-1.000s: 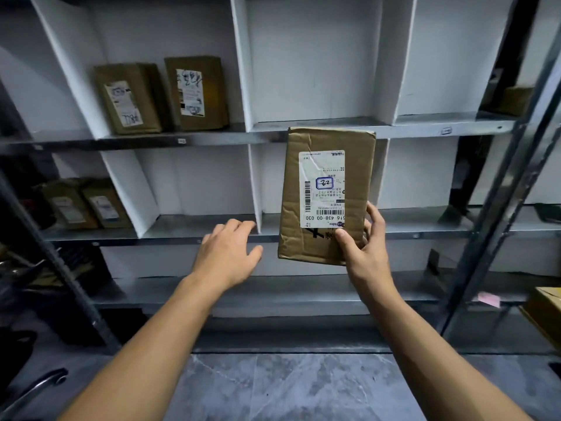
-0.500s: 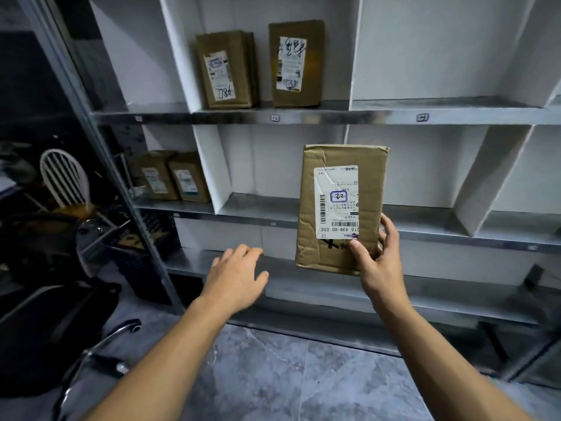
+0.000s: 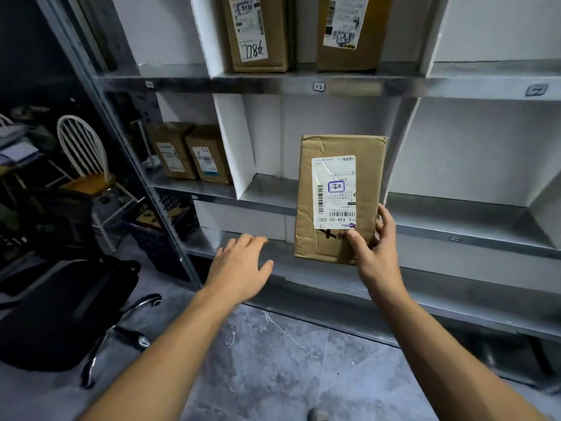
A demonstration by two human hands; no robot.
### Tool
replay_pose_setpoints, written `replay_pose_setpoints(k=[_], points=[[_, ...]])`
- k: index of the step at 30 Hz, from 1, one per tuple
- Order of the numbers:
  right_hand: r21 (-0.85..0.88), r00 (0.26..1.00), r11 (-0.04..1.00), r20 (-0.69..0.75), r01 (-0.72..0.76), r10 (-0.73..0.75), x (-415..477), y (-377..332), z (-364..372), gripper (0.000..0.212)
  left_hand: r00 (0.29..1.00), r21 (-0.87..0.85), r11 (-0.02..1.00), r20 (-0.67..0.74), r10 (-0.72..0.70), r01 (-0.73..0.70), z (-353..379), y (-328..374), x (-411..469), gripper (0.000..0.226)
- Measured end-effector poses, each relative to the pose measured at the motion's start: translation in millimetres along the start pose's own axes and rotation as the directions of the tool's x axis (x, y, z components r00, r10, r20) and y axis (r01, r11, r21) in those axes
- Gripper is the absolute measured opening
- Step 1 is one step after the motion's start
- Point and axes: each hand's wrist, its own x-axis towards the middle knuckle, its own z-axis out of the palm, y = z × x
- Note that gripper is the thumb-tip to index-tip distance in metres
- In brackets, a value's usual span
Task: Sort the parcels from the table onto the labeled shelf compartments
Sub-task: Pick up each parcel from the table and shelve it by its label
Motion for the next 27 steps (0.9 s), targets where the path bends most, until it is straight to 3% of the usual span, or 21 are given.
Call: replay_pose_setpoints(k=[15,20,27], points=[[-0.081,0.994,0.997,0.11,-0.019,0.028,208,76,115,0.066,0.997,-0.041,0.997,-0.042,-0.072,0.07,13,-69,208,0.051],[-0.134,0.99,0.986,0.079,-0.103,0.114,249,102,151,0.066,0.998,-0.053,0.997,-0.013,-0.059,0.058,20,-97,259,0.051],[-0.162,0.992,0.979,-0.014,-0.122,0.121,291,132,201,0.067,0.999,-0.074,0.997,0.014,0.032,-0.031,31,-135,315,0.051]])
